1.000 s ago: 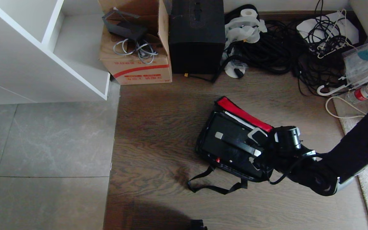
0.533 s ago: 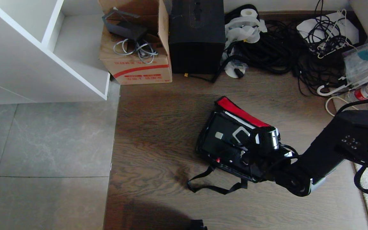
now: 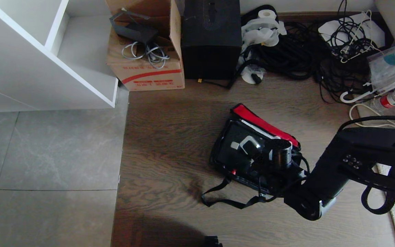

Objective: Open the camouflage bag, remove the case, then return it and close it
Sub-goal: Grip the handle

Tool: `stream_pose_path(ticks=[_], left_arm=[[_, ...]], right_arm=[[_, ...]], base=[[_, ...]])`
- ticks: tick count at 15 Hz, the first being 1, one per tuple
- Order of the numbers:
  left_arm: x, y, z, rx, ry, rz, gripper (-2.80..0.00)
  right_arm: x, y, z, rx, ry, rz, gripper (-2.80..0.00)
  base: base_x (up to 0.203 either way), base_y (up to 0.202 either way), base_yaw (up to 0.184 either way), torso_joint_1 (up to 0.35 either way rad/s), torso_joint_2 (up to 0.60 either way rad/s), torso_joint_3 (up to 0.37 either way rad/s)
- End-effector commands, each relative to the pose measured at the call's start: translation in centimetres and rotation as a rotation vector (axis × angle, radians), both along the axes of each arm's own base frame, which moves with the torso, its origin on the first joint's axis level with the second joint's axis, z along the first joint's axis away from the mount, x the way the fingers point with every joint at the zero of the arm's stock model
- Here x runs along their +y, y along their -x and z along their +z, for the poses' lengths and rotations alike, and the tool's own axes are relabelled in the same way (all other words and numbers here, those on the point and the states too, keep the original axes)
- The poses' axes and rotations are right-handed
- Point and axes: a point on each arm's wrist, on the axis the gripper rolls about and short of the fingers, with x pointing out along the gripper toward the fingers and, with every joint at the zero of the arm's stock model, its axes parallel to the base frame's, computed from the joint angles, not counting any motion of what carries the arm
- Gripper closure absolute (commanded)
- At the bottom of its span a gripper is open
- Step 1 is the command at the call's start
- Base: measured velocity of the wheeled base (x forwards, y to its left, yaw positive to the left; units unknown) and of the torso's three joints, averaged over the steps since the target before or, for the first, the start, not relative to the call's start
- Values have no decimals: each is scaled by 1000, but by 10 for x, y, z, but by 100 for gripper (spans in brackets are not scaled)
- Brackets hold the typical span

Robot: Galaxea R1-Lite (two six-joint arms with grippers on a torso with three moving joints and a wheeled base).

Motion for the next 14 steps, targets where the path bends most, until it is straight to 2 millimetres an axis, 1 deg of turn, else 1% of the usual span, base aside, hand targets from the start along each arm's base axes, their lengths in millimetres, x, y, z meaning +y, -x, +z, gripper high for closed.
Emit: stream_pose_path(ticks=[1, 3, 7, 13, 14], left_arm=[[0, -1, -3, 9, 1, 2, 0], [0, -1, -3, 9, 1, 2, 0], [0, -1, -3, 8, 1, 1, 0], [0, -1, -3, 9, 1, 1, 0], [0, -1, -3, 7, 1, 0, 0]], right_arm=[[4, -4, -15, -21, 31, 6, -280], [4, -5, -22, -15, 48, 3, -280], [3, -4, -22, -6, 93, -15, -280], [6, -10, -33, -23, 88, -29, -280], [7, -12, -32, -34, 82, -29, -280]], base=[[0, 0, 0, 0, 0, 0], [0, 0, 0, 0, 0, 0], [0, 0, 0, 0, 0, 0], [0, 0, 0, 0, 0, 0], [0, 0, 0, 0, 0, 0]])
